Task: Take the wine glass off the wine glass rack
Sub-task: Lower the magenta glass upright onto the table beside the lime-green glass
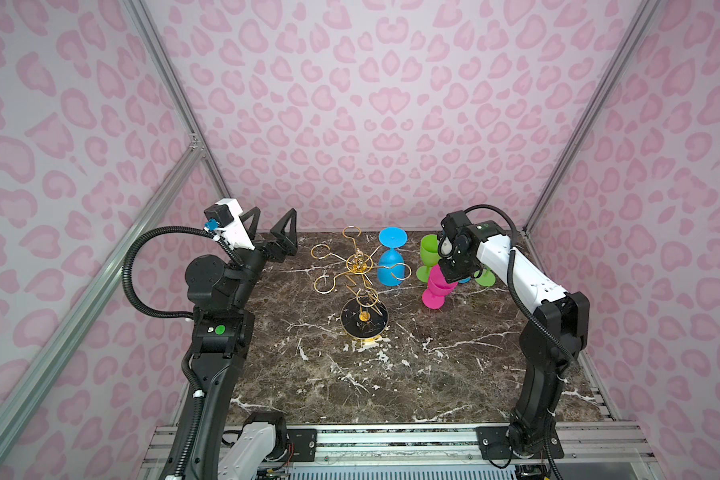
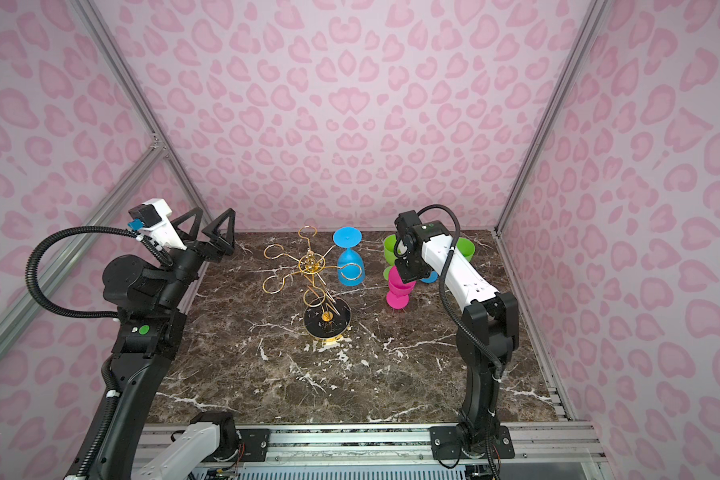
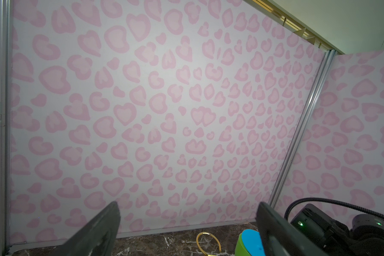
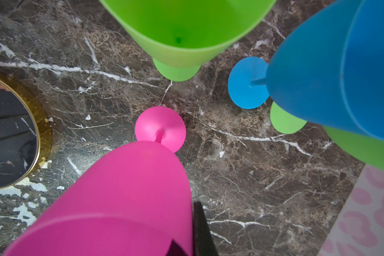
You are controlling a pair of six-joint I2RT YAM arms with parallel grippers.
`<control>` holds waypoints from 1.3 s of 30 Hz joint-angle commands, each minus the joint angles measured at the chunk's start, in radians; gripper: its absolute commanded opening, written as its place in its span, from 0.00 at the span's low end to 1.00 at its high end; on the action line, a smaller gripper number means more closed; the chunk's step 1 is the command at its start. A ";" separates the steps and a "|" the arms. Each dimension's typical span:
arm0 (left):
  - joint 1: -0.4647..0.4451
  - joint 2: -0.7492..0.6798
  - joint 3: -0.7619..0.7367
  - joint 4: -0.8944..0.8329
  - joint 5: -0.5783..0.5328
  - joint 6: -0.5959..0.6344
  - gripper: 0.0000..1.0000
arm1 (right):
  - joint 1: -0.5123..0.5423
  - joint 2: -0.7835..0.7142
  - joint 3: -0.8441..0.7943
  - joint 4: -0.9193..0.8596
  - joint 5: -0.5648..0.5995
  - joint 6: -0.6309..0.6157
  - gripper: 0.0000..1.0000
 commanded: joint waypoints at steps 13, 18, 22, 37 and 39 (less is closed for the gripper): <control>0.001 -0.013 -0.001 0.001 0.017 0.013 0.97 | -0.005 0.021 0.037 -0.020 -0.030 -0.006 0.21; 0.001 -0.016 -0.004 0.000 0.018 0.013 0.97 | -0.008 -0.020 0.069 -0.026 -0.059 -0.001 0.22; 0.000 -0.013 -0.010 0.001 0.014 0.009 0.97 | -0.017 -0.095 0.085 0.007 -0.132 0.011 0.21; 0.001 -0.026 -0.038 0.001 0.009 0.009 0.97 | -0.084 -0.466 -0.264 0.601 -0.616 0.356 0.27; 0.000 -0.027 -0.041 0.003 0.009 0.005 0.97 | -0.083 -0.475 -0.305 0.696 -0.666 0.430 0.28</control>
